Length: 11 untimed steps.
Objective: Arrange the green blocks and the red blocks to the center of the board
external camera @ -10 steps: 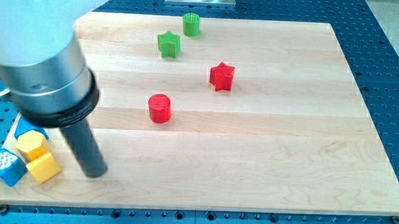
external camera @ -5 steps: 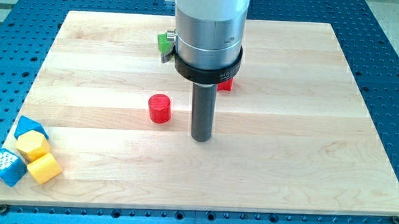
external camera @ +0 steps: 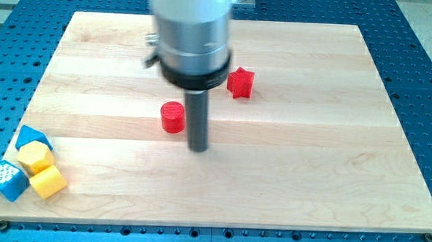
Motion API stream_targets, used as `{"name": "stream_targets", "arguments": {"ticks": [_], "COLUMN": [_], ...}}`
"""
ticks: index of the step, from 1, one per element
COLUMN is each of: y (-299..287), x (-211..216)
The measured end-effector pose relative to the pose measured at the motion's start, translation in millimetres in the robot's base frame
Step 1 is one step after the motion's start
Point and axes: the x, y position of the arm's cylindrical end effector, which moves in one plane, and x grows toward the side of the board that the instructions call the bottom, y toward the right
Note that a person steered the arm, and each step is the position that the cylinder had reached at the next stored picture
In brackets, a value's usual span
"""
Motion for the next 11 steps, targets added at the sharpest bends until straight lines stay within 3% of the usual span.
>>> {"name": "stream_targets", "arguments": {"ticks": [2,6,7,8,9,10,11], "y": [13,-74,-85,-40,0,112,90], "x": [-30,2,-23,-58,-27,-58,-121]}}
